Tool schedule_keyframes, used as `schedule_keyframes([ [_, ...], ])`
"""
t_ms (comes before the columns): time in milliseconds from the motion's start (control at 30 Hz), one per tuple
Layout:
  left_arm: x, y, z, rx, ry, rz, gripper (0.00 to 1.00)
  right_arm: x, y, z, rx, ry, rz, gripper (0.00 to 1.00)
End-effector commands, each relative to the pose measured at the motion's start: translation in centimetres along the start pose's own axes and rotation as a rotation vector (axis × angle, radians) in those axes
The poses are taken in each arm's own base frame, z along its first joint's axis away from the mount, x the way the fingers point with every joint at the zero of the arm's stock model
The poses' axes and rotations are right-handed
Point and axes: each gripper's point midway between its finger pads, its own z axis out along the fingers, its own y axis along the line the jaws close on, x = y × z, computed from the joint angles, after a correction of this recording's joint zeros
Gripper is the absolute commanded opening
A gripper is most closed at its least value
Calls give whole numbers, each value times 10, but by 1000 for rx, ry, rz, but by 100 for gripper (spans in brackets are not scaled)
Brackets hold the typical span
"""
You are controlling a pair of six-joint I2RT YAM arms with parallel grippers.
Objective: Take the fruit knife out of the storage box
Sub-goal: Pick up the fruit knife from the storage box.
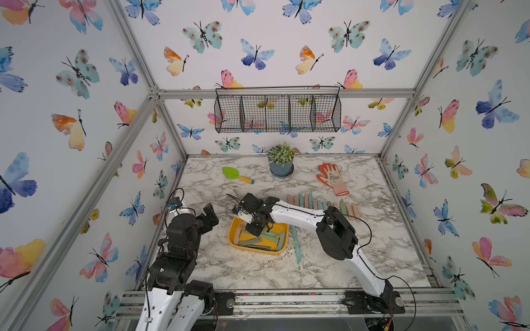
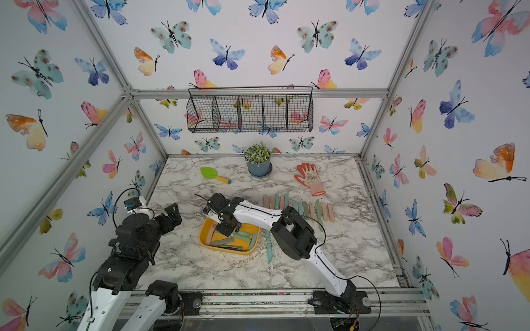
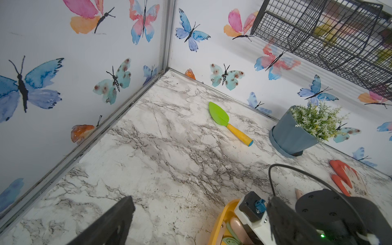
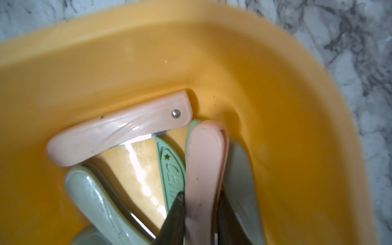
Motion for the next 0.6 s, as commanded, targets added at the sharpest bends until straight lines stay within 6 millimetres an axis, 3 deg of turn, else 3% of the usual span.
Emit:
schedule_keyframes([
  [0, -1, 2, -1, -14, -2, -3, 99, 35, 8, 16, -24, 121, -4, 20],
  [267, 0, 2, -1, -15, -1, -2, 98, 14, 10, -6, -36, 35, 7, 16],
  [567, 0, 1, 0, -9, 3, -1, 98, -12, 11, -60, -40, -107, 56, 15],
])
